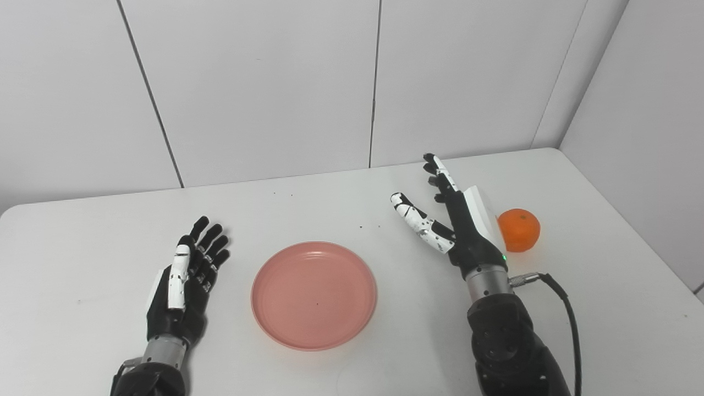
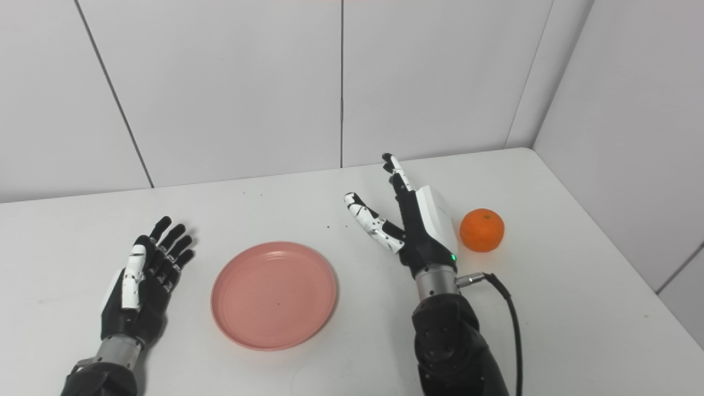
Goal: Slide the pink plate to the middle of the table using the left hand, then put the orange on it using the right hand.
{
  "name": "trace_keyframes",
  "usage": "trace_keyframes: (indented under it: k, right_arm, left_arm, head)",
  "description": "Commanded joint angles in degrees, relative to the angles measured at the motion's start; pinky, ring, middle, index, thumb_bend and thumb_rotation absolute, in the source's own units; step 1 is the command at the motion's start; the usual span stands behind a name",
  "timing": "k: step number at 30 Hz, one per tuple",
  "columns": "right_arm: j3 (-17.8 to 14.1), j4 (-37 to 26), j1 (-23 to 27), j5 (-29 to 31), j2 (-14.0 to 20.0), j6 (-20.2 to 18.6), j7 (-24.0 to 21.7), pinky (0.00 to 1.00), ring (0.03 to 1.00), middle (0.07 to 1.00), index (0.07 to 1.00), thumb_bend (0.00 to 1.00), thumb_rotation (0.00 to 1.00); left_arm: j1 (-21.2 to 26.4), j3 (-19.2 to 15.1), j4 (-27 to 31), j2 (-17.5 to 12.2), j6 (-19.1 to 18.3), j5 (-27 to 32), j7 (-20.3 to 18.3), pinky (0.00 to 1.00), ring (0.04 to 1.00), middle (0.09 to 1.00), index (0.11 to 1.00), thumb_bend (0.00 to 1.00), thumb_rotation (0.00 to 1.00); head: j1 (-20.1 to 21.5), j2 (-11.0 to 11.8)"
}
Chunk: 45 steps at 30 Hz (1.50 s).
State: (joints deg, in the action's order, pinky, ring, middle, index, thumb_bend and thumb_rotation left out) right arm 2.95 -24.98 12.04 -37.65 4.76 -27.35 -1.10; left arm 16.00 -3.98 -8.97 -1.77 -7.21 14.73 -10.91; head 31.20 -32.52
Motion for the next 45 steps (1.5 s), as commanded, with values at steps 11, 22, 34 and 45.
trace_keyframes:
  k: [11,22,34,45]
  right_arm:
    - [-3.43,-1.92,1.95,-8.68,6.77,4.17,5.44,0.79,0.890,0.942,0.960,0.73,0.54]
    - [-6.05,0.86,2.23,-11.34,9.24,3.39,6.97,0.72,0.857,0.927,0.948,0.77,0.53]
    - [-9.25,3.75,1.54,-14.44,10.07,0.99,6.48,0.59,0.766,0.892,0.950,0.80,0.53]
    - [-12.27,6.89,1.83,-16.71,9.50,0.46,3.14,0.70,0.861,0.926,0.967,0.86,0.48]
  left_arm:
    - [0.32,-0.55,-1.37,-0.36,-0.58,1.42,-0.25,0.93,0.916,0.922,0.920,0.36,1.00]
    - [0.51,-0.33,-2.87,-1.45,-0.16,1.53,-0.90,0.98,0.948,0.950,0.945,0.32,1.00]
    - [0.13,0.13,-0.97,-1.88,-2.04,1.52,-0.56,0.99,0.962,0.967,0.965,0.33,1.00]
    - [-0.07,0.05,1.14,-1.57,-4.11,1.43,0.26,0.98,0.953,0.956,0.954,0.32,1.00]
  head:
    - [2.88,2.87]
    - [6.21,4.95]
    - [6.66,4.83]
    - [6.89,4.49]
